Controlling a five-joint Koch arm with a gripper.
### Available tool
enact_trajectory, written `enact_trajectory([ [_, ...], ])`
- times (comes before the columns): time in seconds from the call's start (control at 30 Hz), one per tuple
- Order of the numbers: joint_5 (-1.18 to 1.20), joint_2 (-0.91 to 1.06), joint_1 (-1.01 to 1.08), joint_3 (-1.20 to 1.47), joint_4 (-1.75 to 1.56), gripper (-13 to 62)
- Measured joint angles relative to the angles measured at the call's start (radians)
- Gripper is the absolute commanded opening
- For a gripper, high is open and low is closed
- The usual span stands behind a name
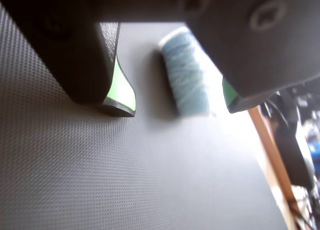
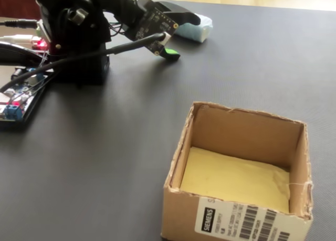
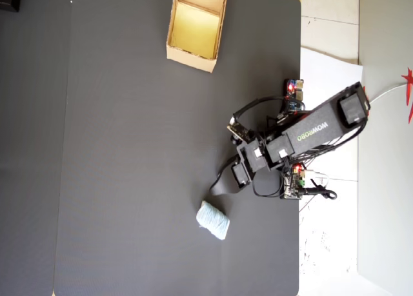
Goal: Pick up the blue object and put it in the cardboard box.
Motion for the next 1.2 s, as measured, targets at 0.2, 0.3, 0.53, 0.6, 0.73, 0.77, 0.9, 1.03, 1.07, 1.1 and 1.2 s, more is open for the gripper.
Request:
enact_trajectory([
  [0.2, 0.000, 0.000, -0.071, -0.015, 0.015, 33.0],
  [0.3, 0.000, 0.000, -0.103, -0.029, 0.035, 33.0],
  [0.53, 0.000, 0.000, -0.147, -0.094, 0.141, 33.0],
  [0.6, 0.000, -0.002, -0.153, -0.118, 0.184, 33.0],
  [0.73, -0.002, -0.021, -0.155, -0.190, 0.284, 33.0],
  [0.77, -0.002, -0.026, -0.155, -0.199, 0.290, 33.0],
  [0.9, -0.003, -0.144, -0.166, -0.354, 0.331, 33.0],
  [1.03, -0.008, -0.287, -0.170, -0.529, 0.469, 33.1],
  [1.07, -0.008, -0.311, -0.172, -0.588, 0.572, 33.1],
  [1.1, -0.006, -0.316, -0.179, -0.586, 0.589, 33.1],
  [1.2, -0.078, -0.356, -0.239, -0.723, 0.792, 33.1],
])
